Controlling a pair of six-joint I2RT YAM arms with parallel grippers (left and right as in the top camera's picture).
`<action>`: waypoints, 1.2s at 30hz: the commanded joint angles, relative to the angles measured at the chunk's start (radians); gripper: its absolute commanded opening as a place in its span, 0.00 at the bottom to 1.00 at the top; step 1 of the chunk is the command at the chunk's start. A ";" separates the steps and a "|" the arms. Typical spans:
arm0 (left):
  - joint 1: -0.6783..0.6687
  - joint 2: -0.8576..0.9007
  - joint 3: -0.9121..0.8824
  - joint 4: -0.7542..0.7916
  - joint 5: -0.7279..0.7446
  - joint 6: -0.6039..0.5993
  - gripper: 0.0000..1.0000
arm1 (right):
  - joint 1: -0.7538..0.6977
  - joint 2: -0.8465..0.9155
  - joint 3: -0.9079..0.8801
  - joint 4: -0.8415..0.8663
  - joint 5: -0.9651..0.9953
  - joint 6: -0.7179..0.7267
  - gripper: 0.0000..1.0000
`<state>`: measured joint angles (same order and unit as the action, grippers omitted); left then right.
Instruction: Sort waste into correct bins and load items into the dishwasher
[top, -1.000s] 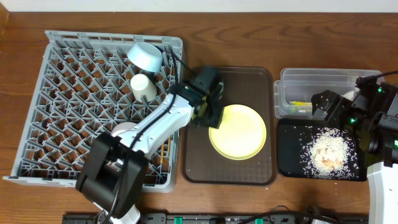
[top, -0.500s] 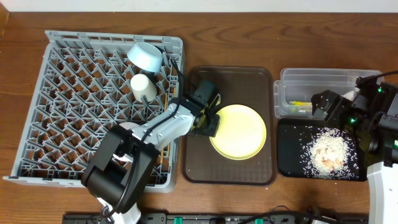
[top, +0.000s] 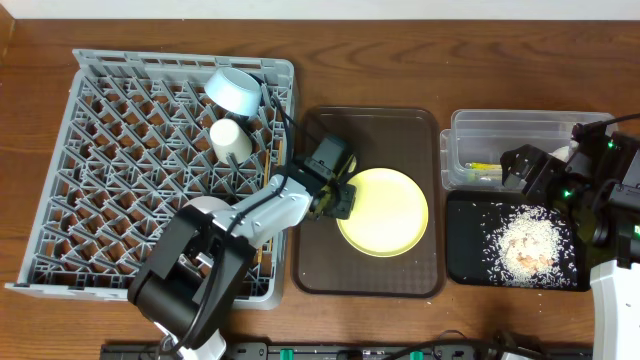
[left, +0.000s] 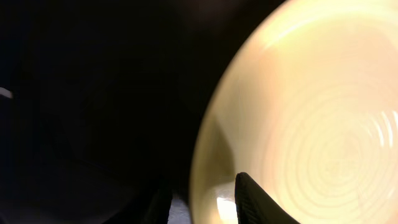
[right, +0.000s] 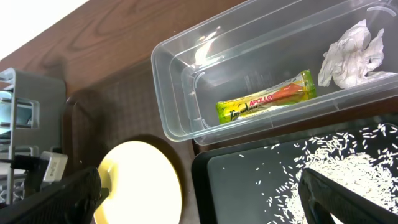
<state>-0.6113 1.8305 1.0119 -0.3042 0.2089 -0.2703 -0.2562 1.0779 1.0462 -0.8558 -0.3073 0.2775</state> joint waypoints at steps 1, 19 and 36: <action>-0.039 0.046 -0.055 -0.022 -0.073 -0.050 0.36 | -0.005 -0.005 0.010 -0.002 -0.008 -0.005 0.99; -0.114 -0.021 -0.015 -0.090 -0.417 -0.158 0.08 | -0.005 -0.005 0.010 -0.002 -0.008 -0.005 0.99; -0.114 -0.708 0.034 -0.247 -0.921 0.033 0.07 | -0.005 -0.005 0.010 -0.001 -0.008 -0.005 0.99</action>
<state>-0.7292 1.1946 1.0294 -0.5480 -0.4728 -0.3344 -0.2562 1.0779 1.0462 -0.8558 -0.3073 0.2775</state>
